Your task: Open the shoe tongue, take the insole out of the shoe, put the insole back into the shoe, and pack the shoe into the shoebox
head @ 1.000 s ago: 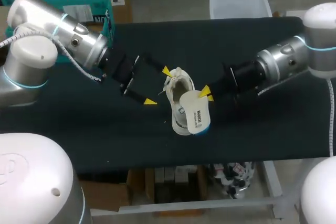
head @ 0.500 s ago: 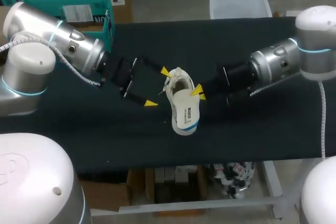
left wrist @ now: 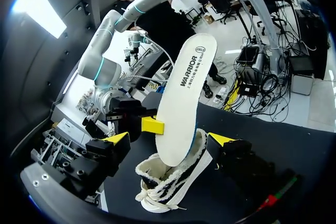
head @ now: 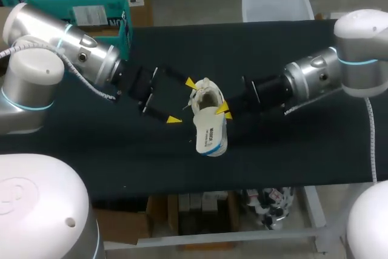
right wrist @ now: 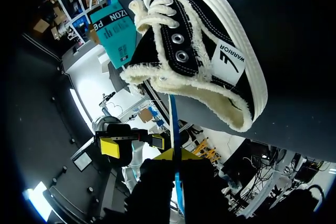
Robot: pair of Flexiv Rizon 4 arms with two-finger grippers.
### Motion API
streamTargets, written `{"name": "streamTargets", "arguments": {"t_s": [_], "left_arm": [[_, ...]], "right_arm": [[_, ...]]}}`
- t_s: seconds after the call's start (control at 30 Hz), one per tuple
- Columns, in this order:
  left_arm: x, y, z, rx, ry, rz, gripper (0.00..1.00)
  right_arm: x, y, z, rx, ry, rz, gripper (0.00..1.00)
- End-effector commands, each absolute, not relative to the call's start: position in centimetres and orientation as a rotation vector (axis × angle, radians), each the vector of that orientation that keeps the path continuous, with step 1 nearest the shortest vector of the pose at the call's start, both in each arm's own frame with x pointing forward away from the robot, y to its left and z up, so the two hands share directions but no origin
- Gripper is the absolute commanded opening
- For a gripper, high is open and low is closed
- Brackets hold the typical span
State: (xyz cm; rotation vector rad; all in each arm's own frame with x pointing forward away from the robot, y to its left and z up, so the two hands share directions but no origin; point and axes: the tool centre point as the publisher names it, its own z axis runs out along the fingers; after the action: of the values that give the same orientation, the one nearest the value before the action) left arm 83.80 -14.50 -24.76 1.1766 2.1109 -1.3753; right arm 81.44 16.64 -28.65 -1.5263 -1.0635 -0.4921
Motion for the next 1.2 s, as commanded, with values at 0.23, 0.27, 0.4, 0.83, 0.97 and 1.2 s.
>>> {"name": "streamTargets", "arguments": {"t_s": [0.23, 0.27, 0.4, 0.83, 0.97, 1.2], "left_arm": [[83.9, -14.6, -25.5, 1.154, 2.071, -1.425, 1.0], [84.0, -14.7, -25.8, 1.132, 2.057, -1.453, 1.0], [84.4, -14.9, -27.1, 1.107, 2.028, -1.511, 1.0], [85.1, -16.6, -29.5, 1.07, 1.982, -1.558, 0.37], [85.4, -16.7, -30.1, 1.05, 1.993, -1.569, 0.32], [86.0, -17.3, -31.4, 1.029, 2.018, -1.597, 0.25]], "right_arm": [[82.1, 16.5, -30.4, -1.473, -0.935, -0.539, 0.0], [82.1, 16.4, -30.6, -1.478, -0.913, -0.543, 0.0], [81.9, 16.1, -31.0, -1.476, -0.887, -0.541, 0.0], [82.8, 16.2, -31.4, -1.497, -0.81, -0.556, 0.0], [83.1, 16.4, -31.6, -1.489, -0.804, -0.562, 0.0], [83.3, 16.6, -32.0, -1.472, -0.8, -0.565, 0.0]]}}
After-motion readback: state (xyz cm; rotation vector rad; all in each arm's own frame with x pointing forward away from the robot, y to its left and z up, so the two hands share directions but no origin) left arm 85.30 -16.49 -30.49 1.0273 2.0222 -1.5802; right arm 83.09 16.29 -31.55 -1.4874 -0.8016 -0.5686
